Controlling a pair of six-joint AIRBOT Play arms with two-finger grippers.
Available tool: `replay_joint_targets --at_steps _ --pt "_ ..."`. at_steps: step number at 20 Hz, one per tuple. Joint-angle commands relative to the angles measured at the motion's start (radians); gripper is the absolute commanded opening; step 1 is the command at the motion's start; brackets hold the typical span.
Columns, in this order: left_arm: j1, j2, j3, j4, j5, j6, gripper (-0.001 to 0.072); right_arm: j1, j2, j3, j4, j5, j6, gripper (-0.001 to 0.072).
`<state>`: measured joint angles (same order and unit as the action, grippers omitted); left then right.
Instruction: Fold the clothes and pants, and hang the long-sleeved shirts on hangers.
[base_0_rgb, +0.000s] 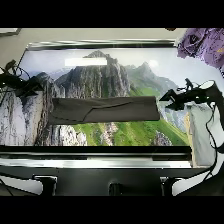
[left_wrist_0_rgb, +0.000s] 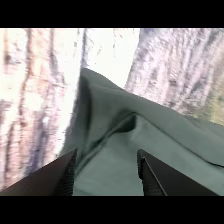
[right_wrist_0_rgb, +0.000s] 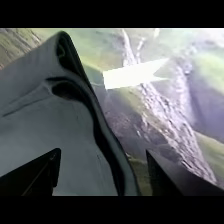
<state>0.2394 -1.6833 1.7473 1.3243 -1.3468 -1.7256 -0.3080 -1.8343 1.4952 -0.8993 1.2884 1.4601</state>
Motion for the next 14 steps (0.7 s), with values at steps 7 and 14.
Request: replay_joint_targets --at_steps 7,14 --pt "-0.101 0.067 0.002 0.119 0.010 -0.011 0.0435 0.146 -0.106 0.005 0.072 0.006 -0.060 0.0080" --pt "-0.292 -0.076 -0.001 -0.256 0.122 -0.012 0.0014 0.148 0.203 0.016 -0.225 0.093 0.181 0.0032"
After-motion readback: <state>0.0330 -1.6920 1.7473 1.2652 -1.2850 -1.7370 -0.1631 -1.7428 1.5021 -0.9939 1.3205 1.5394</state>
